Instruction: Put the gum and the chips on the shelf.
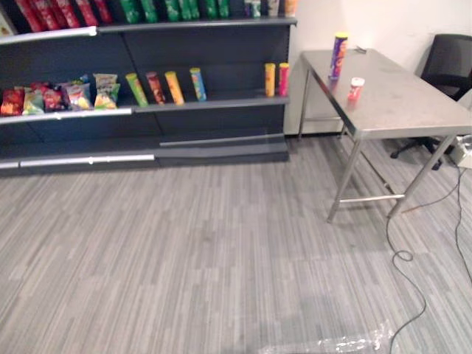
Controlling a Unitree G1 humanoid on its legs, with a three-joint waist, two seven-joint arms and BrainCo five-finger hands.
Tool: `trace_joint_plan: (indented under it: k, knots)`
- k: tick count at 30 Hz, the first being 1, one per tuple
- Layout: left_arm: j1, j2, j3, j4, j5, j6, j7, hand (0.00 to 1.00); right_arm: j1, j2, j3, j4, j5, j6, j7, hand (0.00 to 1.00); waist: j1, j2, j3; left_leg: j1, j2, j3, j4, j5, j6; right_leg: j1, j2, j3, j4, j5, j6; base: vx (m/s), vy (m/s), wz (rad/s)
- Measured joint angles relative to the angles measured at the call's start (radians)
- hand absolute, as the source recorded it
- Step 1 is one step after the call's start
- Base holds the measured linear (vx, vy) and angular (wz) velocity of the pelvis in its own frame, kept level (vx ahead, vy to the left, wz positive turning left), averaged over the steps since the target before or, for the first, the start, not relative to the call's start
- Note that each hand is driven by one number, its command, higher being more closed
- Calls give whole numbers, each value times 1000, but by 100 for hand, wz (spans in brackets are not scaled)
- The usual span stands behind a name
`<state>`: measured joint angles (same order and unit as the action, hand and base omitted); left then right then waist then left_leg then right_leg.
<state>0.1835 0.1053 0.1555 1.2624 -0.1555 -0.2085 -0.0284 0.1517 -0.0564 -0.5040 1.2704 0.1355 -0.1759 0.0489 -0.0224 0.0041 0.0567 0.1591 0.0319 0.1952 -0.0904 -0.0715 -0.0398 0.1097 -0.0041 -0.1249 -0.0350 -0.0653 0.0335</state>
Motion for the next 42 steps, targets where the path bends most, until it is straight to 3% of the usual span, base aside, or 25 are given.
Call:
trace_joint_plan:
  k: [42]
  knots:
    - [-4,18,-36,-1,3,-1,3,0,-3,5,40,-6,-8,-3,-8,0,1,-18,5,0,1,10,-1,-2,-3,0,1,2,-6,0,0,-3,-7,0]
